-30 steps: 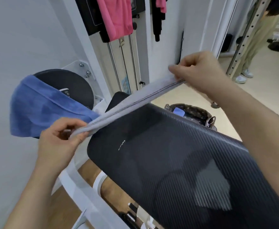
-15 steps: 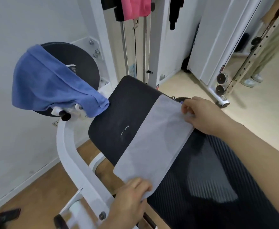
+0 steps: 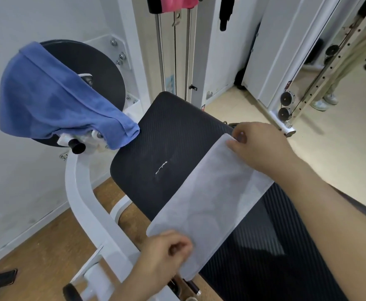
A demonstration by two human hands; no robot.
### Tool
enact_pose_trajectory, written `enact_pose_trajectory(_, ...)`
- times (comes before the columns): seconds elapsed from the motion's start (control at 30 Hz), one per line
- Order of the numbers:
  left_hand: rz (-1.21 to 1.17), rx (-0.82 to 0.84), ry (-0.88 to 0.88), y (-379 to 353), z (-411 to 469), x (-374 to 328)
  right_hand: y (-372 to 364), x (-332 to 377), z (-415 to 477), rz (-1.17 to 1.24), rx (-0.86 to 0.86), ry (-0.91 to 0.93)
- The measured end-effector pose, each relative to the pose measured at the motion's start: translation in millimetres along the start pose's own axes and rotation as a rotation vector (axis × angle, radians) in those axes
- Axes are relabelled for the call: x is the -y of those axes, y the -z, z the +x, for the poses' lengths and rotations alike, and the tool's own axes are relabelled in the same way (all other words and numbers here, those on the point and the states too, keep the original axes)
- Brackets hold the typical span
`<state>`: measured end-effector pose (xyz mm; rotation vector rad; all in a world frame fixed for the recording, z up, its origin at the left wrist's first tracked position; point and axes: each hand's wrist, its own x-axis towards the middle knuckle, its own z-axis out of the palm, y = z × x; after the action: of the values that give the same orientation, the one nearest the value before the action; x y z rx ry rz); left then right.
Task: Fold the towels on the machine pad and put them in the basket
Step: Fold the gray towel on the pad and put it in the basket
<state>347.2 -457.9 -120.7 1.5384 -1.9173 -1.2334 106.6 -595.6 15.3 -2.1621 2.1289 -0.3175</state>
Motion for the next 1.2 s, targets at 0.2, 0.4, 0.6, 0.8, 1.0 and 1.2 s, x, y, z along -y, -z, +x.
enact_pose_trajectory(0.2, 0.110, -0.423, -0.121, 12, 51, -21, -27, 8, 24, 0.057, -0.041, -0.135)
enact_pose_trajectory(0.4, 0.539, -0.359, -0.336, -31, 66, -22, -29, 0, 33, 0.293, -0.053, -0.249)
enact_pose_trajectory(0.6, 0.609, -0.265, -0.270, -43, 65, -12, -38, 29, -12, 0.244, -0.153, 0.075)
enact_pose_trajectory(0.8, 0.531, -0.238, -0.226, -33, 56, -15, -78, 29, -66, 0.714, 0.197, 0.000)
enact_pose_trajectory(1.0, 0.292, -0.416, 0.134, -25, 1, 33, -116, 36, -95, -0.025, 0.089, 0.320)
enact_pose_trajectory(1.2, -0.401, -0.525, 0.448, -4, 6, 41, -128, 39, -103, -0.254, 0.102, 0.347)
